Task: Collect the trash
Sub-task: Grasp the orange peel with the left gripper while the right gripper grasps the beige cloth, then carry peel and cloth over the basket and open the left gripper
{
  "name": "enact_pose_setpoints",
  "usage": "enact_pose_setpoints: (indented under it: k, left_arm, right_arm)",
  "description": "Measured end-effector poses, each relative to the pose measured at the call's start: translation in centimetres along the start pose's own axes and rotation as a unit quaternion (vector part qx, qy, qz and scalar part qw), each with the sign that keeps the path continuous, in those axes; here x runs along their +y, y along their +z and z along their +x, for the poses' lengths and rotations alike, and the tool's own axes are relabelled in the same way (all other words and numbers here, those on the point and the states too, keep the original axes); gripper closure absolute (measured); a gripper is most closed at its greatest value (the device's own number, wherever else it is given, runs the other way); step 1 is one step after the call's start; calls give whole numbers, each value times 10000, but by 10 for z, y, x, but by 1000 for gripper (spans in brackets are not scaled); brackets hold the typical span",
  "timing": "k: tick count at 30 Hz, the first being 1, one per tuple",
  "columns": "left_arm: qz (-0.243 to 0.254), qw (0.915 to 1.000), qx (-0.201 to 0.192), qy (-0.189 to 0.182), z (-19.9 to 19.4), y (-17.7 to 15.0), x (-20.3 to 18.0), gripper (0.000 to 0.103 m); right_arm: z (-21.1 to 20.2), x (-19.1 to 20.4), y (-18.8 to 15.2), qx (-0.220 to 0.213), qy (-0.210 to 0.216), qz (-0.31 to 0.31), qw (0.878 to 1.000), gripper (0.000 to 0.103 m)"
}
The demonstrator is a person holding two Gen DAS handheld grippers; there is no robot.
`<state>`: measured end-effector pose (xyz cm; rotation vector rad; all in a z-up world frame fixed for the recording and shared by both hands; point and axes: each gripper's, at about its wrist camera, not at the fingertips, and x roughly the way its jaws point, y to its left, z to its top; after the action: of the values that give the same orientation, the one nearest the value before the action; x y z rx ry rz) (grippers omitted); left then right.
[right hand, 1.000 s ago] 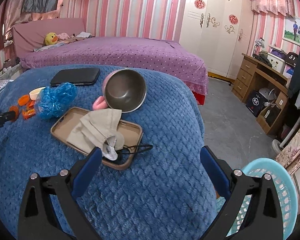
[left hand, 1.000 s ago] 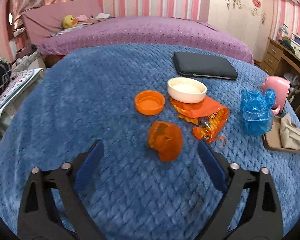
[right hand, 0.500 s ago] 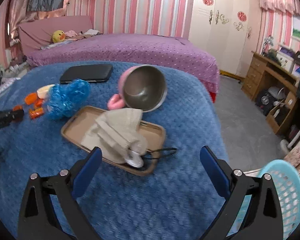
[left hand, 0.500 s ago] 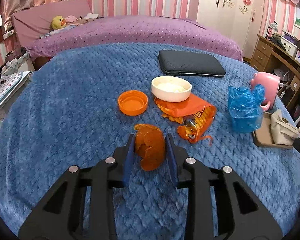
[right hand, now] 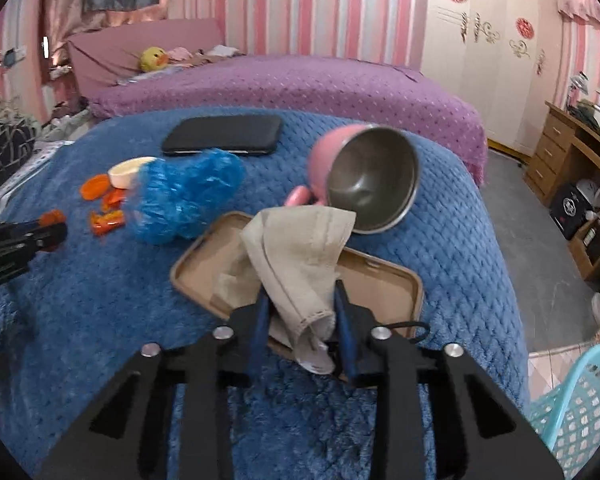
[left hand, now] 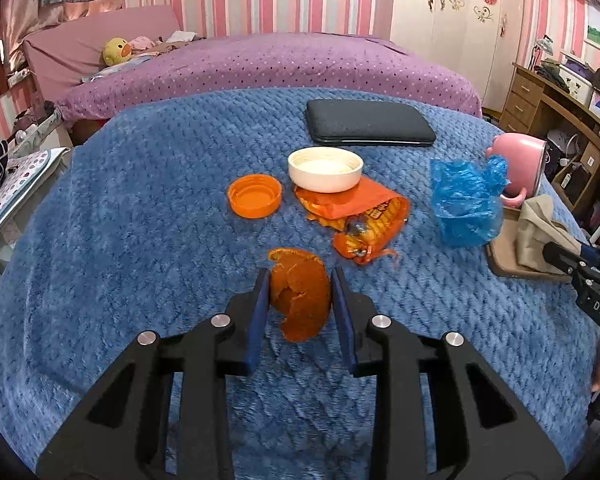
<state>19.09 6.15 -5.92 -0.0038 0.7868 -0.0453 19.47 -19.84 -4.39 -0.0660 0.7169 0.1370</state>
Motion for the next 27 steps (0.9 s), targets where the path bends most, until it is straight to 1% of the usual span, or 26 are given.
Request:
enact_pose_setpoints:
  k: [3, 6, 11, 19, 27]
  left_arm:
    - [83, 9999, -95, -12, -8, -1, -10, 74]
    - [137, 9998, -162, -24, -14, -2, -18, 74]
    - [206, 9994, -264, -54, -26, -5, -35, 74]
    - [298, 9980, -531, -157, -48, -9, -64, 74]
    - [397, 9973, -551, -264, -55, -15, -90, 74]
  right_arm:
    - [-11, 3, -1, -193, -68, -97, 9997, 77]
    - [-25, -4, -4, -324, -63, -48, 9994, 77]
    - [-42, -19, -12, -359, -121, -22, 9993, 77]
    - [-66, -51, -25, -392, -258, 97, 9988, 77]
    - [-89, -81, -37, -465, -450, 204, 9977, 77]
